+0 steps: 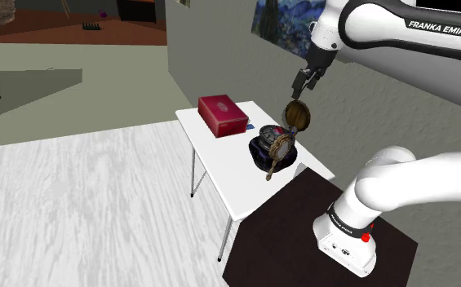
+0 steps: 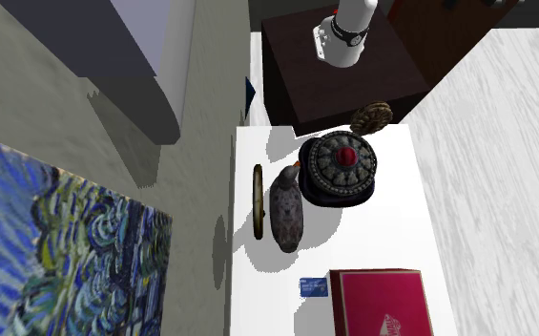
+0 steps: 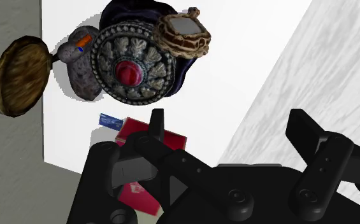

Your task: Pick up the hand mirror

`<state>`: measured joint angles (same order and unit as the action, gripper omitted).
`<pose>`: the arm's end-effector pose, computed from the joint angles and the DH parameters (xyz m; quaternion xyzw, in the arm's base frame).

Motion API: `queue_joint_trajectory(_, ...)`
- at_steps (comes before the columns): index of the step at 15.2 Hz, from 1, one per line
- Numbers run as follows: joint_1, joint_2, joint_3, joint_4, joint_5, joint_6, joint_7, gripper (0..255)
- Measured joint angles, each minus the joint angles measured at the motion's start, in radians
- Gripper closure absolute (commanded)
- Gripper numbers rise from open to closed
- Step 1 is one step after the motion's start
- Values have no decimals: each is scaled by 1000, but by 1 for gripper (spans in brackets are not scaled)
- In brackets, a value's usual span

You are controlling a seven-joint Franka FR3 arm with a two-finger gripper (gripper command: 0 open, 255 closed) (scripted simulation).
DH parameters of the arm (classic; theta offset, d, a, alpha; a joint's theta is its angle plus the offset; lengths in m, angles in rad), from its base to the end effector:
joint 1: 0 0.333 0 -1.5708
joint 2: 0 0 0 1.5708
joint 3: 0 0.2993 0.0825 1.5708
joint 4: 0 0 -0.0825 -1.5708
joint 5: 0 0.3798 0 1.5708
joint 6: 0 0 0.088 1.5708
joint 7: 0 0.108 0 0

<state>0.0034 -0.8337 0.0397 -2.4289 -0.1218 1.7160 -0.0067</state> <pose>0.3160 0.0051 0.5727 0.9951 0.0244 0.0609 0.0746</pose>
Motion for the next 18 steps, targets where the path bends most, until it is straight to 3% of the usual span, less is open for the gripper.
queue_joint_trajectory(5, -27, 63, -59, -1, -22, 58, -36, 0)
queue_joint_trajectory(12, -83, 244, -202, 64, -56, 162, -137, 0)
queue_joint_trajectory(18, -107, 428, -305, 143, -41, 248, -212, 0)
